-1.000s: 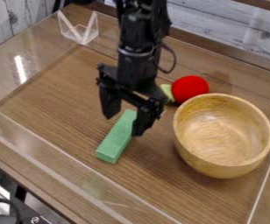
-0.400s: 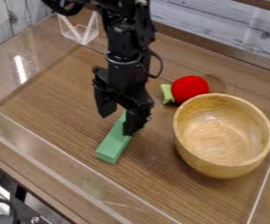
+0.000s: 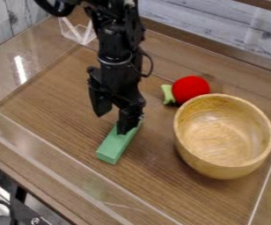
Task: Put the green object in the brown bowl
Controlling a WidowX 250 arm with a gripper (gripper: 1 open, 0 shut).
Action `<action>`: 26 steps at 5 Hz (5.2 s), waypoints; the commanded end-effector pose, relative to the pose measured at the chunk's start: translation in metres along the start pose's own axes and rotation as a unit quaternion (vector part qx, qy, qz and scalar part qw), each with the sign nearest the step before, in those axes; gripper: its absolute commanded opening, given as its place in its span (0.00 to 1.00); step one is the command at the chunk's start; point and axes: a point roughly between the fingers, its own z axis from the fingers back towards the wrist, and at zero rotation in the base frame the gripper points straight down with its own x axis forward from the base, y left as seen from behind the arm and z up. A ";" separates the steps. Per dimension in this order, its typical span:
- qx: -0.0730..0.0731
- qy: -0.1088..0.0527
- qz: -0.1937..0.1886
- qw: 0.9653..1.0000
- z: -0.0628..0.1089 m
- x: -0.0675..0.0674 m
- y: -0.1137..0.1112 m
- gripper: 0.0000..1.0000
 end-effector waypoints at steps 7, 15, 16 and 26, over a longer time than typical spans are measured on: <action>-0.006 -0.031 0.113 0.993 -0.014 0.025 -0.032 0.00; -0.011 -0.108 0.127 0.986 0.086 0.033 -0.102 0.00; -0.025 -0.107 0.119 0.987 0.070 0.039 -0.130 0.00; -0.057 -0.126 0.137 0.981 0.065 0.049 -0.127 0.00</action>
